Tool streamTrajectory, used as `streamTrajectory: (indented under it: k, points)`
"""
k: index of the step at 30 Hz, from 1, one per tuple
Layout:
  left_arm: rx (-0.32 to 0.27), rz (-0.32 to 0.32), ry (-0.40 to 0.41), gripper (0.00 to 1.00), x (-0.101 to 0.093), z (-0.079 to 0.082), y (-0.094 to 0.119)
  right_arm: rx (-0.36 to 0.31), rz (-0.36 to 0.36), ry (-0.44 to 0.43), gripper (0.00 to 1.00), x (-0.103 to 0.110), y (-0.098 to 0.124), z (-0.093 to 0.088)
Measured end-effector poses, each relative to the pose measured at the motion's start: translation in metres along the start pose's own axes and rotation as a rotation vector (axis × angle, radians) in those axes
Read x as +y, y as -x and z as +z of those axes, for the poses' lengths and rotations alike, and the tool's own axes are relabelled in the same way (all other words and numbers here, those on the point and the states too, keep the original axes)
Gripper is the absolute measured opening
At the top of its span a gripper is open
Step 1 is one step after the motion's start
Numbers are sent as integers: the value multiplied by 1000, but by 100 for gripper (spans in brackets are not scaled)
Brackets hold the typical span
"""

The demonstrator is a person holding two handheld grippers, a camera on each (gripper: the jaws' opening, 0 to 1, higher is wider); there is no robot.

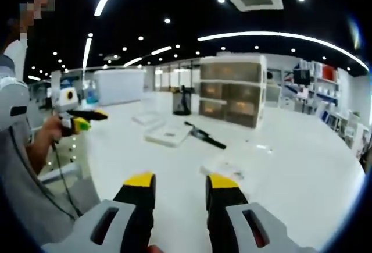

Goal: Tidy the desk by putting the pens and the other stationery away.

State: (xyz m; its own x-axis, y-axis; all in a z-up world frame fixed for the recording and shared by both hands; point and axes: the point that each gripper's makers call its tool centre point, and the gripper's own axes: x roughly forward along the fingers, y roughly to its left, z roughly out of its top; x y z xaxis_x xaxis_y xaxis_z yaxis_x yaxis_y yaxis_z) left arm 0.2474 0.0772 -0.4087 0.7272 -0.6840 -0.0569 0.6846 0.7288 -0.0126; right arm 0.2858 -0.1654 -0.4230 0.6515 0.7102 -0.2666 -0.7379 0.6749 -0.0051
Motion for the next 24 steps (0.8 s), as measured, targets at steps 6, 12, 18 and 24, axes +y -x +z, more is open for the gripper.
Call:
streamTrajectory:
  k: [6,12,18,24]
  points:
    - [8,5,-10,44,2,-3,2,53,10,79,34,2,0,5]
    - [2,30,-2,44,7,-4,7,128,52,168,35,6,-9,7]
    - [-25,49,-5,43,12,1,12,165,109,261,39,19,-20,21]
    - [-22,55,8,44,13,-3,12,185,150,290,40,23,-33,29]
